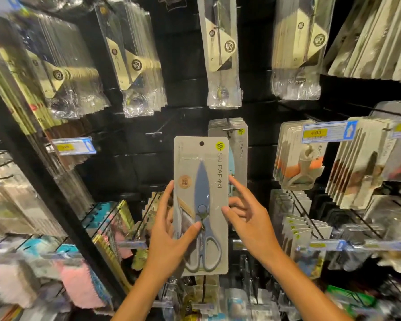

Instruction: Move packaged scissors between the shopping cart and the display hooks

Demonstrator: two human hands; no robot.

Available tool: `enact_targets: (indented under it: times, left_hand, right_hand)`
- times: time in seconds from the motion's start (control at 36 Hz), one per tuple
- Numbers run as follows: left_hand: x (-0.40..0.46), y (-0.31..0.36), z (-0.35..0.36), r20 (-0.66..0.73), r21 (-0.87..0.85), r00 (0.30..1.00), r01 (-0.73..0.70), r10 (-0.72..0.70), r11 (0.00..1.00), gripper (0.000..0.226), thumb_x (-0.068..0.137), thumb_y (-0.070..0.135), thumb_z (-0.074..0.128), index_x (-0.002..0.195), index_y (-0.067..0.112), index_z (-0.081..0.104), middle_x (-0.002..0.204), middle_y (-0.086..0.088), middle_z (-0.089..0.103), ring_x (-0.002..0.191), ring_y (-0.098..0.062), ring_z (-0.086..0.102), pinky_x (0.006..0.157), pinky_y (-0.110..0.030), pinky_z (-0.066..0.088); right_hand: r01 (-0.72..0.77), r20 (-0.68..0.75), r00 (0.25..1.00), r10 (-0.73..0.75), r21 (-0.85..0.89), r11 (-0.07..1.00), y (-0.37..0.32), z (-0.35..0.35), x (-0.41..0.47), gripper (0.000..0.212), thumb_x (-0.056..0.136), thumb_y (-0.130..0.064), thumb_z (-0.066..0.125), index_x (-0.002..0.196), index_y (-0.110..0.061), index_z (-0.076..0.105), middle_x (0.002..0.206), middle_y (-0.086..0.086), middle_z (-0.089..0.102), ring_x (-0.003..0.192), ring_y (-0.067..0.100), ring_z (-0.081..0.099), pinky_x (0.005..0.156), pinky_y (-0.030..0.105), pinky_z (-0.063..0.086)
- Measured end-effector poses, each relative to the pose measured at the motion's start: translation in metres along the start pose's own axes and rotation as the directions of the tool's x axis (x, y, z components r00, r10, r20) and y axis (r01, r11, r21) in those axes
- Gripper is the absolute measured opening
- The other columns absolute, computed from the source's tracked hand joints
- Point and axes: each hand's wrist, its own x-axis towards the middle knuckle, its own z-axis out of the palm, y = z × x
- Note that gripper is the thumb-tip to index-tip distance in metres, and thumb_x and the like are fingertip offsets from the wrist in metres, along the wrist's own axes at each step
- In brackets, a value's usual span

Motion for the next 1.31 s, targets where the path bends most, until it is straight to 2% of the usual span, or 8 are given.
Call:
enact_targets:
  times: [0.11, 0.22, 0.31, 0.39, 0.53, 1.03, 1.17, 1.31]
  left_hand:
    - [-0.002, -0.006, -0.001, 0.111, -0.023, 0.992, 0.061, -0.058, 0.998, 0.099, 0.082, 0.014, 0.079, 0.155, 0.047, 0.02, 0.15, 0.02, 0.047, 0.132, -0.01, 0.055, 0.103, -0.036, 0.053]
    - [0.001, -0.009, 0.001, 0.238, 0.038, 0.967, 0.083, -0.09, 0.996, 0.108, 0.085, 0.014, 0.078, 0.155, 0.054, 0.006, 0.144, 0.031, 0.049, 0.128, -0.007, 0.058, 0.102, -0.043, 0.054]
    - [0.007, -0.006, 0.007, 0.287, 0.041, 0.954, 0.081, -0.089, 0.996, 0.108, 0.086, 0.016, 0.079, 0.154, 0.056, 0.004, 0.154, 0.028, 0.038, 0.135, -0.005, 0.051, 0.106, -0.041, 0.051]
    - [0.016, -0.003, 0.014, 0.317, 0.032, 0.945, 0.077, -0.083, 0.997, 0.108, 0.086, 0.017, 0.079, 0.153, 0.056, 0.005, 0.158, 0.023, 0.035, 0.138, -0.005, 0.048, 0.109, -0.042, 0.049]
    - [0.03, -0.002, 0.021, 0.354, 0.015, 0.932, 0.073, -0.074, 0.997, 0.108, 0.086, 0.018, 0.08, 0.153, 0.057, 0.006, 0.153, 0.014, 0.047, 0.133, -0.011, 0.055, 0.106, -0.046, 0.051]
    - [0.052, -0.018, 0.023, 0.416, 0.028, 0.902, 0.118, -0.119, 0.993, 0.111, 0.083, 0.024, 0.083, 0.153, 0.058, 0.003, 0.14, 0.005, 0.061, 0.121, -0.014, 0.065, 0.101, -0.04, 0.055]
    - [0.064, -0.031, 0.022, 0.436, 0.048, 0.887, 0.143, -0.15, 0.989, 0.101, 0.089, 0.019, 0.075, 0.154, 0.055, 0.006, 0.13, 0.003, 0.063, 0.109, -0.014, 0.07, 0.09, -0.036, 0.06]
    - [0.085, -0.044, 0.024, 0.484, 0.095, 0.853, 0.169, -0.194, 0.981, 0.096, 0.092, 0.02, 0.072, 0.154, 0.053, 0.007, 0.13, 0.009, 0.06, 0.115, -0.005, 0.065, 0.087, -0.026, 0.058]
  right_hand:
    - [-0.02, -0.022, 1.0, 0.019, -0.013, 1.0, 0.005, -0.004, -0.007, 0.067, 0.099, -0.008, 0.061, 0.152, -0.042, 0.037, 0.095, 0.006, 0.071, 0.092, 0.023, 0.072, 0.091, 0.047, 0.059]
    - [0.0, -0.069, 0.998, -0.001, -0.01, 1.0, 0.004, -0.012, -0.012, 0.065, 0.099, -0.003, 0.059, 0.152, -0.034, 0.038, 0.093, -0.008, 0.074, 0.088, 0.01, 0.072, 0.08, 0.024, 0.058]
    - [-0.006, -0.099, 0.995, 0.003, -0.031, 0.999, 0.003, -0.018, -0.01, 0.063, 0.1, -0.002, 0.057, 0.151, -0.033, 0.038, 0.094, -0.013, 0.074, 0.089, 0.005, 0.071, 0.079, 0.023, 0.058]
    - [-0.029, -0.118, 0.993, 0.025, -0.031, 0.999, 0.0, -0.025, -0.008, 0.062, 0.102, -0.004, 0.054, 0.152, -0.035, 0.037, 0.113, -0.003, 0.075, 0.108, 0.013, 0.071, 0.091, 0.039, 0.06]
    - [-0.029, -0.154, 0.988, 0.022, -0.043, 0.999, -0.004, -0.035, -0.001, 0.06, 0.102, -0.006, 0.054, 0.152, -0.035, 0.038, 0.114, -0.001, 0.075, 0.109, 0.014, 0.07, 0.092, 0.04, 0.059]
    - [-0.023, -0.132, 0.991, 0.009, -0.103, 0.994, 0.012, -0.043, 0.022, 0.058, 0.103, -0.008, 0.052, 0.153, -0.033, 0.037, 0.109, -0.005, 0.076, 0.106, 0.007, 0.07, 0.086, 0.021, 0.057]
    - [-0.06, -0.051, 0.997, 0.05, -0.234, 0.97, 0.026, -0.043, 0.03, 0.069, 0.103, -0.016, 0.053, 0.153, -0.049, 0.018, 0.135, -0.016, 0.06, 0.114, -0.01, 0.059, 0.085, 0.008, 0.05]
    - [-0.062, -0.002, 0.998, 0.065, -0.29, 0.955, 0.036, -0.037, 0.043, 0.089, 0.101, -0.022, 0.059, 0.156, -0.05, -0.004, 0.162, -0.018, 0.029, 0.143, 0.002, 0.04, 0.116, 0.042, 0.041]
